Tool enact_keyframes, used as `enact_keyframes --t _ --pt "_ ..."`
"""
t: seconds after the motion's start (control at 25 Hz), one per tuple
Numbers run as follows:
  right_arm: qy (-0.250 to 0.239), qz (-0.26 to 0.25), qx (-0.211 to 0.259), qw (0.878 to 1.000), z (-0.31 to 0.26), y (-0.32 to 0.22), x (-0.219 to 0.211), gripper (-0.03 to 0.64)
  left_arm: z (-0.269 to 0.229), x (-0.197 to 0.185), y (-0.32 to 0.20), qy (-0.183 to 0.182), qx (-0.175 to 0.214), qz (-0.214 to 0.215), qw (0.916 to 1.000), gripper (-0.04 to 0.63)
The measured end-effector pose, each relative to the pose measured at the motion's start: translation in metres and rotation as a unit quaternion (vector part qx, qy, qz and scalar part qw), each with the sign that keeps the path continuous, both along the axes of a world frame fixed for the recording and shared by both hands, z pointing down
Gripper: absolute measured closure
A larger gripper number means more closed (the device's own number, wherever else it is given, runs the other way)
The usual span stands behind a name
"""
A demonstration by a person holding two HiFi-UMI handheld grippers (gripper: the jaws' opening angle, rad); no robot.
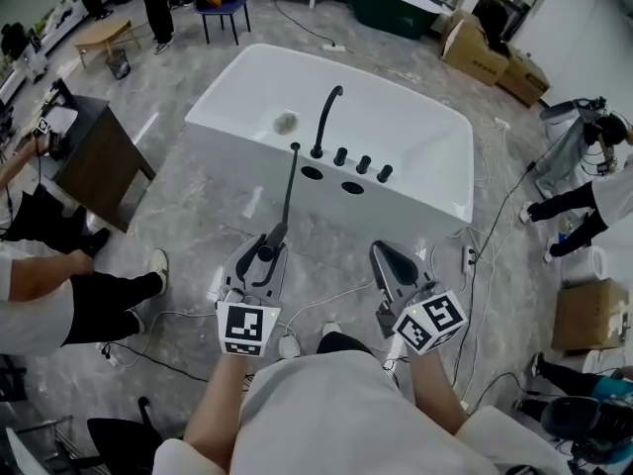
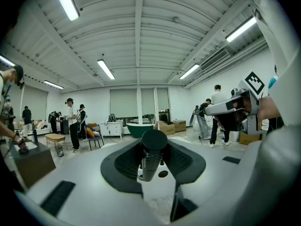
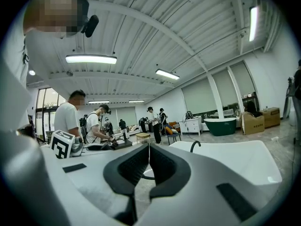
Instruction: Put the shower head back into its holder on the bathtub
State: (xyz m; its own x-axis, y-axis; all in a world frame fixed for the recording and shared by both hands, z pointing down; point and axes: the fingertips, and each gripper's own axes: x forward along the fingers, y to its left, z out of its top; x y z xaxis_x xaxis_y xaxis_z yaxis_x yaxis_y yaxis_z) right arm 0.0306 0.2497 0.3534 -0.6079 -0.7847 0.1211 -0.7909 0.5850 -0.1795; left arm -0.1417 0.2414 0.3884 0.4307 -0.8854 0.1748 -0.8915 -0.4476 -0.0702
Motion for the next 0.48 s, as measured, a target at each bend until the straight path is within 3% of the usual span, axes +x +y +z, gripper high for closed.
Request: enact_keyframes --t 0.48 --pt "-0.036 -0.006 -0.009 0.999 -0.003 -0.002 -0.033 0.598 -0.007 -0.022 -0.009 -0.005 0.008 0.023 0.9997 0.449"
